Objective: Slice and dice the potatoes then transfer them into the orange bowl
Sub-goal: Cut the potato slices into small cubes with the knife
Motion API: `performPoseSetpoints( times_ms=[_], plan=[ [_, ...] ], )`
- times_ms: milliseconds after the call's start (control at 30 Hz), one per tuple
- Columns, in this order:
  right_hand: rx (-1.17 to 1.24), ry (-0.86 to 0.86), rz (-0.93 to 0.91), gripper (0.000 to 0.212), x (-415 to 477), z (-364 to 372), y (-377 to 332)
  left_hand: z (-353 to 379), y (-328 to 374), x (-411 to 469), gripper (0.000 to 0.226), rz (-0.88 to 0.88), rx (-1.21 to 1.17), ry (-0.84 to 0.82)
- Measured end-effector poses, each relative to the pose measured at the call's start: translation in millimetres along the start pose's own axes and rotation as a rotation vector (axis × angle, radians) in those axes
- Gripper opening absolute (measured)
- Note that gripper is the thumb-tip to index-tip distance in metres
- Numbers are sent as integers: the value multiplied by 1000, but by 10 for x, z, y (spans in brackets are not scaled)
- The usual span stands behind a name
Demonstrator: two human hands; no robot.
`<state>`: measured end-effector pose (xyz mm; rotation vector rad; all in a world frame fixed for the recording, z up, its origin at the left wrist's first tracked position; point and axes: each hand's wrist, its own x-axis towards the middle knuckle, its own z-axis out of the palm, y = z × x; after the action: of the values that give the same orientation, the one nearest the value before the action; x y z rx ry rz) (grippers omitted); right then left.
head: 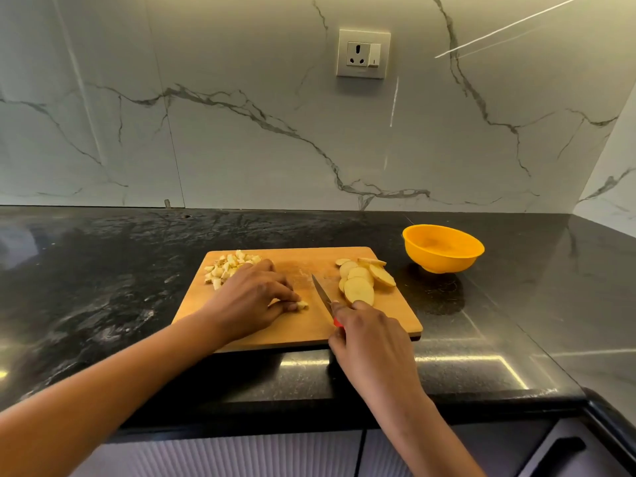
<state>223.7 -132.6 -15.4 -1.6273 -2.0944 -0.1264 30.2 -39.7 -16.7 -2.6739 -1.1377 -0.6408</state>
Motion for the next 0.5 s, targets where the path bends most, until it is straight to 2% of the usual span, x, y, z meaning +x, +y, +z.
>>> performPoseSetpoints(
  times_ms=[67, 200, 500],
  plan=[
    [5, -6, -8, 40, -4, -16, -9, 30, 129, -2, 31, -113, 72, -4],
    [22, 2, -25, 39, -26, -42, -50, 87, 313, -7, 32, -301, 171, 25],
    [51, -5, -82, 39, -94, -96, -182, 36, 295, -8, 30, -492, -76, 11]
  ],
)
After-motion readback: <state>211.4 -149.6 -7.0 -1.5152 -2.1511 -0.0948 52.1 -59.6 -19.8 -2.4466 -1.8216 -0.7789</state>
